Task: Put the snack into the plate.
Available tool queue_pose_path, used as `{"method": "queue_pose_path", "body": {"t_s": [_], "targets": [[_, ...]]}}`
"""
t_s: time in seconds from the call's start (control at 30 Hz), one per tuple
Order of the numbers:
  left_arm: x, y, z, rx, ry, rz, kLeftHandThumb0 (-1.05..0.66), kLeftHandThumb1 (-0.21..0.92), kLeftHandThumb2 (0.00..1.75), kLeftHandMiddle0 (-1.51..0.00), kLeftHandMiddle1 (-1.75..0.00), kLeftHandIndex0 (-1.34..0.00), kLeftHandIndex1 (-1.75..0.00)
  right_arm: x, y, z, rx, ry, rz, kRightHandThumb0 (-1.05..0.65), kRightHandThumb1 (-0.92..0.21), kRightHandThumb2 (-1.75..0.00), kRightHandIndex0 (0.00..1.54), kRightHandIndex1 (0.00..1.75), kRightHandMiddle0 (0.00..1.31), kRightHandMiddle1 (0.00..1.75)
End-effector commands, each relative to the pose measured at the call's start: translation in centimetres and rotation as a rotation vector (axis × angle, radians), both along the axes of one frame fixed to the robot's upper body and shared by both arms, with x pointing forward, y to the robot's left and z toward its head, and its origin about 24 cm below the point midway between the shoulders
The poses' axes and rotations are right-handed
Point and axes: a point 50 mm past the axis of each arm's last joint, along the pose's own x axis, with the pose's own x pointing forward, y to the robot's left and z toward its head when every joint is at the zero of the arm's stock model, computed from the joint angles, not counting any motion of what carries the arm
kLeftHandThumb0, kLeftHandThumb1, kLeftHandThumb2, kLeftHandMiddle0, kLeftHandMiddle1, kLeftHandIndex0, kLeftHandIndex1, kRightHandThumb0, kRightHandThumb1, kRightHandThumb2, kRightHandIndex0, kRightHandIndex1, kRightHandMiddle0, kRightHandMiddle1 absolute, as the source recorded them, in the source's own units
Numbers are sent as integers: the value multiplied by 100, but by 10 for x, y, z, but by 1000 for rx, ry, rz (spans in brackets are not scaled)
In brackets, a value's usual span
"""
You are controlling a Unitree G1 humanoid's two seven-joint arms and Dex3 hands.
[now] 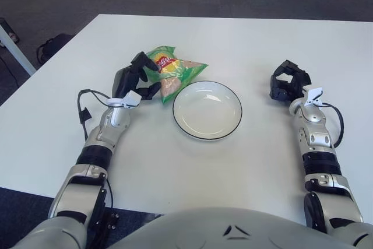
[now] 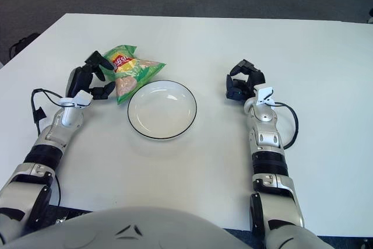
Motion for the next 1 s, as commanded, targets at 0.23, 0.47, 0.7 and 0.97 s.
{"method": "queue_pose_path", "body": {"t_s": [0.23, 0.47, 0.7, 0.97], "targets": [[-18, 10, -17, 145, 18, 27, -9, 45, 113, -62, -163, -34, -175, -16, -3, -36, 10, 175, -19, -48, -31, -133, 132, 175, 62, 175], [-15, 17, 3, 267, -34, 12, -1, 61, 89, -50, -150, -27, -175, -16, -2, -37, 11, 183, -28, -48, -31, -132, 132, 175, 62, 175], [-14, 22, 27, 383, -94, 15, -17, 88, 55, -28, -141, -19, -175, -16, -1, -37, 13, 177, -28, -48, -31, -132, 132, 175, 62, 175], [-14, 23, 42, 493, -176, -9, -52, 65, 84, -9, -111, -3, -133, -15, 1, -36, 15, 176, -27, -48, -31, -133, 132, 175, 62, 175]]}}
